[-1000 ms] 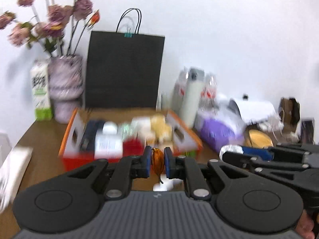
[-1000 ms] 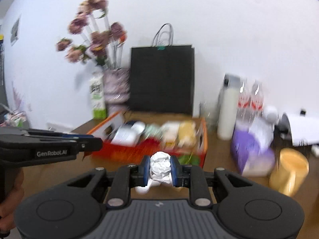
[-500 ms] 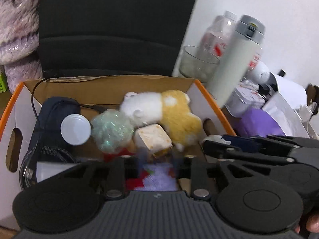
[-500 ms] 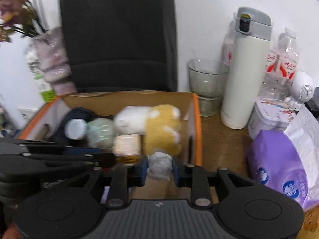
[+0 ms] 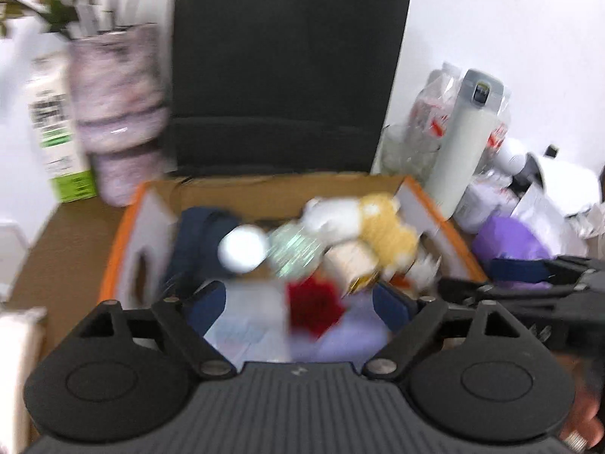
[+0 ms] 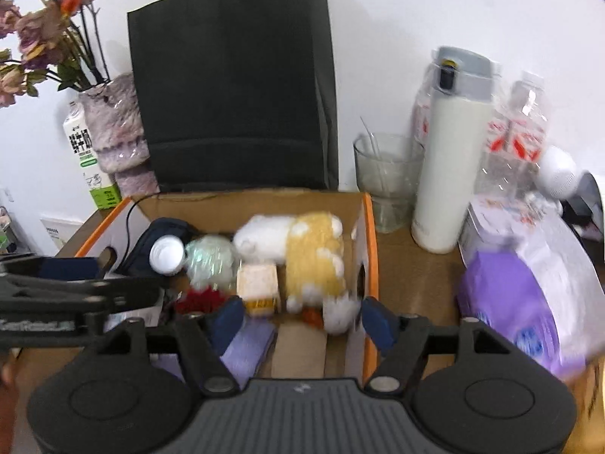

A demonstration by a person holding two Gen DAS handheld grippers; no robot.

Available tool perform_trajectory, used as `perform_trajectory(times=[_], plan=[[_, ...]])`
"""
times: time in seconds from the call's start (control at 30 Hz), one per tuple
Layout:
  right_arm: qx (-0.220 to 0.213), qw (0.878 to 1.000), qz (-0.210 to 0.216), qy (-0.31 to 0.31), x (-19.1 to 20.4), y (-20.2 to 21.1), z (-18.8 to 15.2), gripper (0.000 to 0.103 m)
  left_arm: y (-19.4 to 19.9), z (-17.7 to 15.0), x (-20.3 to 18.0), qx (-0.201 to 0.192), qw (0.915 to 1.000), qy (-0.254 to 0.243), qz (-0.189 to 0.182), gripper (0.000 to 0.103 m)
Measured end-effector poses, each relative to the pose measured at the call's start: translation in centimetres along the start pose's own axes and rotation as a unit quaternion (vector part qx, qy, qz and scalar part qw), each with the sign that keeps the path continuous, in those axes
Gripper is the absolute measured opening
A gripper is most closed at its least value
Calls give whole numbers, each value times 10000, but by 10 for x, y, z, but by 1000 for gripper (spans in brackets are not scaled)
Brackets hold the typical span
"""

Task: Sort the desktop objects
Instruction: 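Carry the orange toy and tissue into the box and open both tools, then move both open tools back over the table objects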

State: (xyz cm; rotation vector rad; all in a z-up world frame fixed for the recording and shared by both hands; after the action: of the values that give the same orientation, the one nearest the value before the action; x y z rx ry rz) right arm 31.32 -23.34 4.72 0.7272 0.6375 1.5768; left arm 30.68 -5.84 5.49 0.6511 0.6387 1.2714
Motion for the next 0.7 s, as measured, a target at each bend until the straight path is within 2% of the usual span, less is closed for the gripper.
perform_trajectory(times=[0.07,0.17,0.27,0.33,0.43,0.53,0.63,0.7], plan=[[-39,9999,-71,-96,0,11,-19,69,22,-27,6,-92,9999,36,42,92],[-287,9995,-87,-88,10,41,-62,70,58,-78,13,-353,9992,122,-125,103],[-533,9982,-129,222,29,62,-112,76,80,-134,12,-378,9989,-108,-259,103],[-524,9972,-326,410,37,68,-144,76,90,-168,11,-367,9988,-259,-205,103],[-445,9974,-326,470,48,79,-189,75,114,-211,14,-549,9985,-23,-58,103],[-448,9987,-13,249,53,96,-222,75,130,-242,14,-629,9980,79,10,103],[-501,9987,-37,113,56,115,-253,76,142,-264,15,-789,9966,168,154,103],[-443,9988,-33,202,61,123,-272,76,141,-273,17,-736,9968,238,191,103]])
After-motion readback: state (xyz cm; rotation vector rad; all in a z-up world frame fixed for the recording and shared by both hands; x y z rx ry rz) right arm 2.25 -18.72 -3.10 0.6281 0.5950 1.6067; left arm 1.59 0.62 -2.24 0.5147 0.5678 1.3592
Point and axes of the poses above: each gripper's, at about its wrist camera, not at the fingertips, and y roughly against the way its jaws point, x to its left, z to its top, the point moved 7 cm from there along -y, roughly the way its jaws point, and after that the axes turned 6 degrees about x, right-handed, at the moved point
